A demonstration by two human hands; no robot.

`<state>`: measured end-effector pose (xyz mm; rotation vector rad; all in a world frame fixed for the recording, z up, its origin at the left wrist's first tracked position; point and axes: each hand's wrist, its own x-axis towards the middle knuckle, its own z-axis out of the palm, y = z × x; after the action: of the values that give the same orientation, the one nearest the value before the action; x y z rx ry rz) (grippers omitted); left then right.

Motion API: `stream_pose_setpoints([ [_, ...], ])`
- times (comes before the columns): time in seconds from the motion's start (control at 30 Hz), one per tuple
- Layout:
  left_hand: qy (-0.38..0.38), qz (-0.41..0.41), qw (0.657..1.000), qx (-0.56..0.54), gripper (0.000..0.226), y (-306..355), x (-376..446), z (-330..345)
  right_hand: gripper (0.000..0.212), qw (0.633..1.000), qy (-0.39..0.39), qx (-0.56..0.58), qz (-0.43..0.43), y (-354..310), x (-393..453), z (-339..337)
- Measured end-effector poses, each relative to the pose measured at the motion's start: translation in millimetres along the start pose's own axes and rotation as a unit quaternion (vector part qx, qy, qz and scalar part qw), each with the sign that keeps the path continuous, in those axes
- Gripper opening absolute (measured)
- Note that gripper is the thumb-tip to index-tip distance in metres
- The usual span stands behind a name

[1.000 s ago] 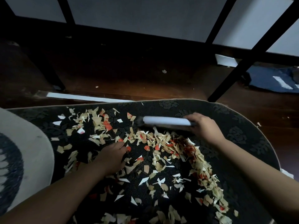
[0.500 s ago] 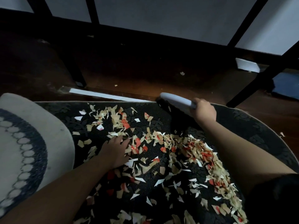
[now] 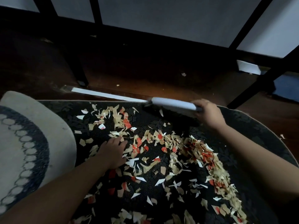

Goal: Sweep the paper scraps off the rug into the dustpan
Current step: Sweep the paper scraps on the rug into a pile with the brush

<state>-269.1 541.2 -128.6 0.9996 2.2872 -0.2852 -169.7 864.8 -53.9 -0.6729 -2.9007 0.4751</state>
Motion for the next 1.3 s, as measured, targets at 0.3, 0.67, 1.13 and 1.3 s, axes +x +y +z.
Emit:
stream_pose_setpoints([
  [0.3, 0.001, 0.007, 1.000, 0.005, 0.074, 6, 6, 4, 0.034, 0.993, -0.090, -0.066, 0.032, -13, 7, 34],
  [0.67, 0.001, 0.009, 1.000, 0.012, 0.074, 1, 4, 4, 0.037, 0.997, -0.047, 0.019, -0.050, -3, 5, -14],
  [1.13, -0.009, 0.009, 1.000, 0.013, 0.072, 4, 1, 4, 0.034, 0.978, -0.184, 0.003, -0.097, -8, -7, 1],
  [1.3, -0.002, 0.006, 1.000, 0.021, 0.074, 3, 0, 3, 0.039, 0.993, -0.070, 0.033, -0.086, 5, -6, -13],
])
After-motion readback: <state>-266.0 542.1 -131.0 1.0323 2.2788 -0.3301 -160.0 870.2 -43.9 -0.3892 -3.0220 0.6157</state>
